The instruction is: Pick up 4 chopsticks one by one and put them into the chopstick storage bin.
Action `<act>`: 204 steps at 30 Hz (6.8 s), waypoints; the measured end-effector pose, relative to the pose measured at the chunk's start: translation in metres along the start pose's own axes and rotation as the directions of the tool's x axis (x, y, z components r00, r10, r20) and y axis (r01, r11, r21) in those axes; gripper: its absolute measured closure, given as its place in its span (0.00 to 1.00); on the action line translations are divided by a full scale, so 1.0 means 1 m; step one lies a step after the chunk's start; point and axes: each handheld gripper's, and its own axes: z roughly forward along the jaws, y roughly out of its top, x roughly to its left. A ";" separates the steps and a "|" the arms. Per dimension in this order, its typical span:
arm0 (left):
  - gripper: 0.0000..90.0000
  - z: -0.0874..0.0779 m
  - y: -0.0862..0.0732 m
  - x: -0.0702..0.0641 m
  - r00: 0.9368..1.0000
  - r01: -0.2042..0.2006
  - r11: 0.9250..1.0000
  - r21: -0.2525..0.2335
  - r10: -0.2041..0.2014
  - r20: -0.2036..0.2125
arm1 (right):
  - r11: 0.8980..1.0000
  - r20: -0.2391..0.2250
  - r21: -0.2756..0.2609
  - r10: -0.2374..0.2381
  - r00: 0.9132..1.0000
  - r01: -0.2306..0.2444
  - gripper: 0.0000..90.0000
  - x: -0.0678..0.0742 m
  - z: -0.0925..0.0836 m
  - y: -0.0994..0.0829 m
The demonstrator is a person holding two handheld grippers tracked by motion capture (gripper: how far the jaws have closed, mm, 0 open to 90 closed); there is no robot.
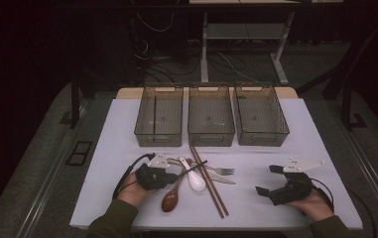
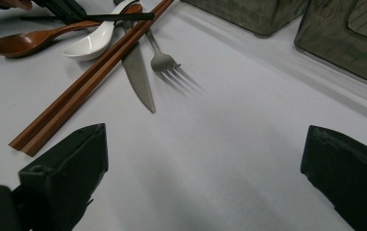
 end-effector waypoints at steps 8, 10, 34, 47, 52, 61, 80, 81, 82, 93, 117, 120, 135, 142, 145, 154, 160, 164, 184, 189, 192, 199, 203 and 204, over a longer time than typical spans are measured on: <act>0.94 -0.010 0.005 -0.001 0.999 0.023 0.999 -0.038 -0.024 -0.033 | 1.000 -0.002 0.002 -0.002 1.000 0.002 0.03 0.000 0.000 0.000; 0.95 -0.012 0.006 0.001 0.999 0.034 0.999 -0.039 -0.035 -0.026 | 1.000 -0.002 0.002 -0.002 1.000 0.002 0.03 0.000 0.000 0.000; 0.94 -0.035 0.028 0.006 0.994 0.107 0.992 -0.070 -0.109 -0.021 | 1.000 0.006 0.009 0.007 1.000 -0.007 0.03 -0.001 0.002 -0.001; 0.94 -0.041 0.045 0.020 0.992 0.109 0.989 -0.104 -0.115 -0.053 | 1.000 0.006 0.010 0.006 1.000 -0.006 0.03 -0.001 0.002 -0.001; 0.94 -0.043 0.053 0.029 0.992 0.103 0.988 -0.115 -0.111 -0.066 | 1.000 0.007 0.012 0.004 1.000 -0.005 0.03 -0.001 0.003 -0.001; 0.94 -0.048 0.066 0.041 0.991 0.098 0.986 -0.133 -0.109 -0.075 | 1.000 0.010 0.012 0.011 1.000 -0.011 0.03 -0.002 0.003 -0.001; 0.94 -0.047 0.091 0.072 0.984 0.125 0.984 -0.125 -0.139 -0.110 | 1.000 0.012 0.013 0.017 1.000 -0.017 0.03 -0.003 0.003 -0.001; 0.94 -0.047 0.092 0.075 0.984 0.128 0.984 -0.122 -0.142 -0.112 | 1.000 0.012 0.012 0.017 1.000 -0.017 0.03 -0.003 0.003 -0.001; 0.94 -0.046 0.094 0.077 0.983 0.132 0.984 -0.121 -0.146 -0.115 | 1.000 0.012 0.013 0.020 1.000 -0.021 0.03 -0.002 0.003 -0.002; 0.94 -0.051 0.116 0.102 0.974 0.153 0.979 -0.135 -0.172 -0.147 | 1.000 0.014 0.006 0.012 1.000 -0.012 0.03 -0.003 0.003 -0.001; 0.94 -0.029 0.123 0.164 0.913 0.288 0.944 -0.161 -0.321 -0.251 | 1.000 -0.005 -0.001 0.016 1.000 -0.016 0.03 -0.002 0.001 -0.001; 0.94 -0.027 0.118 0.170 0.891 0.326 0.927 -0.184 -0.366 -0.267 | 1.000 -0.006 -0.001 0.014 1.000 -0.014 0.03 -0.002 0.001 -0.001; 0.93 -0.016 0.109 0.182 0.863 0.367 0.918 -0.152 -0.397 -0.312 | 1.000 -0.008 0.000 0.008 1.000 -0.008 0.03 -0.002 0.000 -0.001; 0.55 -0.015 0.112 0.179 0.854 0.338 0.930 -0.145 -0.368 -0.369 | 1.000 -0.008 0.000 0.008 1.000 -0.008 0.03 -0.002 0.000 -0.001; 0.50 -0.015 0.113 0.178 0.859 0.328 0.933 -0.148 -0.360 -0.364 | 1.000 -0.009 0.001 0.007 1.000 -0.007 0.03 -0.001 0.000 -0.001; 0.40 -0.020 0.119 0.169 0.894 0.298 0.944 -0.141 -0.328 -0.306 | 1.000 -0.007 0.002 0.008 1.000 -0.008 0.03 -0.001 0.001 -0.001; 0.38 -0.029 0.121 0.156 0.917 0.248 0.956 -0.159 -0.284 -0.279 | 1.000 -0.006 0.002 0.008 1.000 -0.008 0.03 -0.001 0.001 -0.001; 0.33 -0.033 0.120 0.146 0.925 0.228 0.958 -0.174 -0.269 -0.268 | 1.000 -0.007 0.003 0.009 1.000 -0.009 0.03 -0.001 0.001 -0.001; 0.21 -0.041 0.077 0.075 0.958 0.147 0.971 -0.187 -0.187 -0.216 | 1.000 -0.014 0.022 0.020 1.000 -0.020 0.06 0.000 0.002 0.000; 0.18 -0.041 0.064 0.054 0.963 0.125 0.974 -0.190 -0.165 -0.212 | 0.999 -0.034 0.036 0.016 0.999 -0.015 0.17 0.002 0.001 0.002; 0.16 -0.042 0.055 0.041 0.966 0.114 0.974 -0.196 -0.155 -0.207 | 0.999 -0.040 0.051 0.021 0.999 -0.019 0.24 0.004 0.001 0.003; 0.14 -0.040 0.031 0.015 0.973 0.106 0.974 -0.201 -0.144 -0.181 | 0.997 -0.073 0.073 0.002 0.997 0.003 0.48 0.012 0.004 0.006; 0.11 -0.036 0.019 0.004 0.975 0.109 0.976 -0.189 -0.142 -0.168 | 0.997 -0.086 0.078 -0.009 0.996 0.016 0.65 0.015 0.006 0.009; 0.10 -0.035 0.016 0.002 0.976 0.120 0.974 -0.192 -0.151 -0.158 | 0.996 -0.096 0.085 -0.009 0.995 0.017 0.69 0.016 0.007 0.009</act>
